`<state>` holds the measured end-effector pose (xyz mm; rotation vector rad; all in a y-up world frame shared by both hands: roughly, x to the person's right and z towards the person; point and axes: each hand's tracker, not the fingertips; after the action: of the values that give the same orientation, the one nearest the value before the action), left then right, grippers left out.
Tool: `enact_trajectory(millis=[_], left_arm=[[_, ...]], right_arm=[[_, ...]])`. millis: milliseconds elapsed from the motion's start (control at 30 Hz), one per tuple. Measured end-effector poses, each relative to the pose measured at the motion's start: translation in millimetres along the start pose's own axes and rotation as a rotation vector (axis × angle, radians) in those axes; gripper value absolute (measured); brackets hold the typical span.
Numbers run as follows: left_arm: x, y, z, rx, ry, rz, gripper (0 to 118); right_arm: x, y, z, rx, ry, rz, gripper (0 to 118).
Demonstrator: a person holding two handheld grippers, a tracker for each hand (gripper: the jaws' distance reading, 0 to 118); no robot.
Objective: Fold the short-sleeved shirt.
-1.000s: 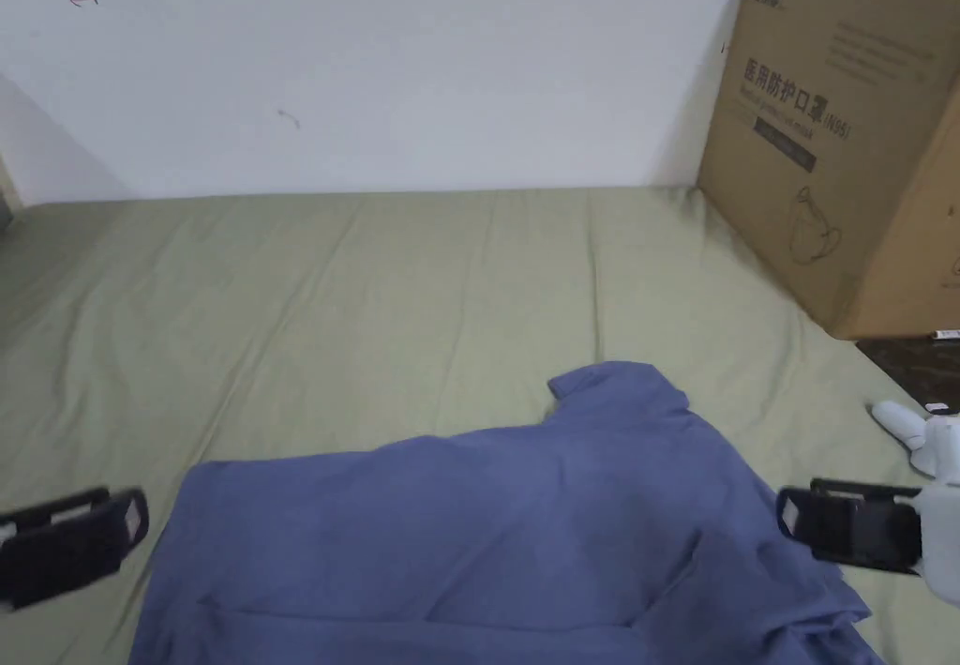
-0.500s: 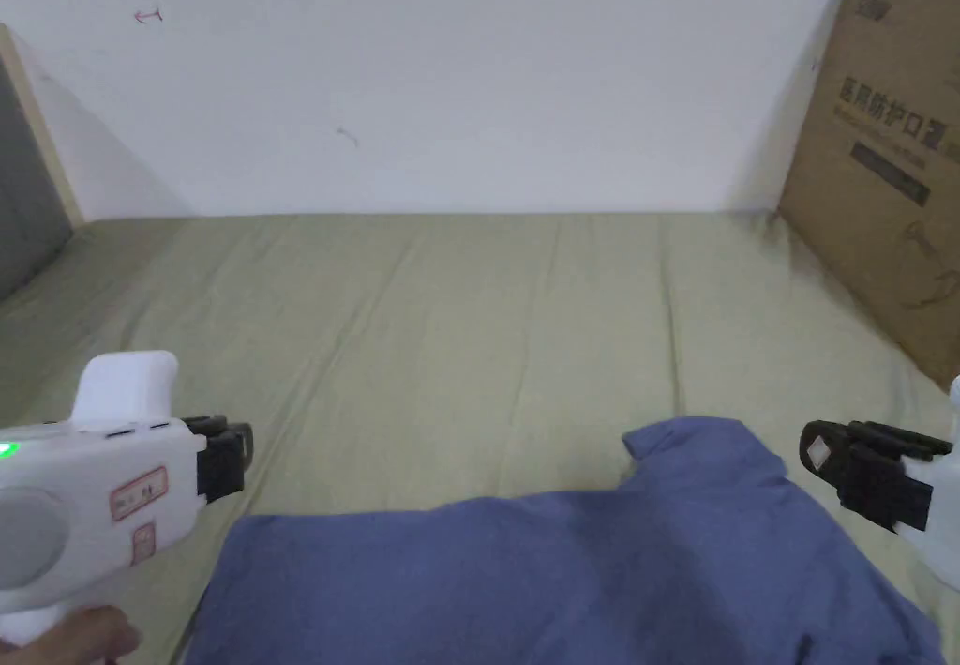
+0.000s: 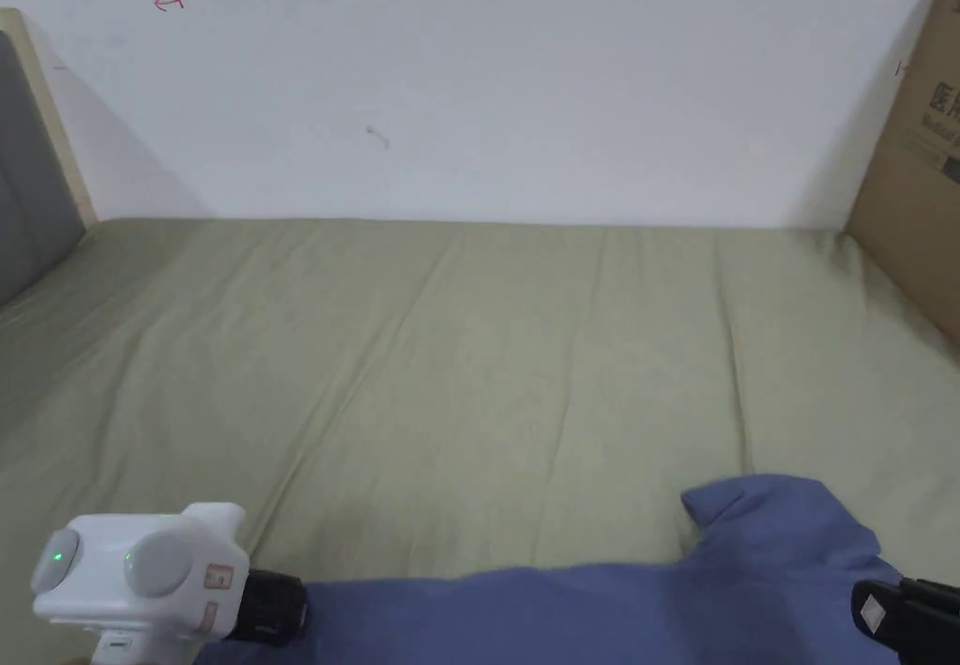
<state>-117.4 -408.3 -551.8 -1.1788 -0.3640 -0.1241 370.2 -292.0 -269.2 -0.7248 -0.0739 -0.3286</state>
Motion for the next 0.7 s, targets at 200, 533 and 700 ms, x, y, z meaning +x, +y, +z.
enact_trajectory(millis=[200,533,700], left_arm=[[18.0,-8.5,37.2,0.137,-0.135,-0.05,1],[32.1,-24.9,118.7,0.374,-0.114,-0.017,1],[38.6,-31.5,134.8,0.368,-0.125,-0.029,1]], right_arm=[[26.3,8.7,-37.9,-0.085,-0.062,0.039,0],[95.2,89.7,-159.3,-0.293,-0.205,-0.065,114],[121.9,92.2,-204.9,-0.371,-0.332,-0.054,100]])
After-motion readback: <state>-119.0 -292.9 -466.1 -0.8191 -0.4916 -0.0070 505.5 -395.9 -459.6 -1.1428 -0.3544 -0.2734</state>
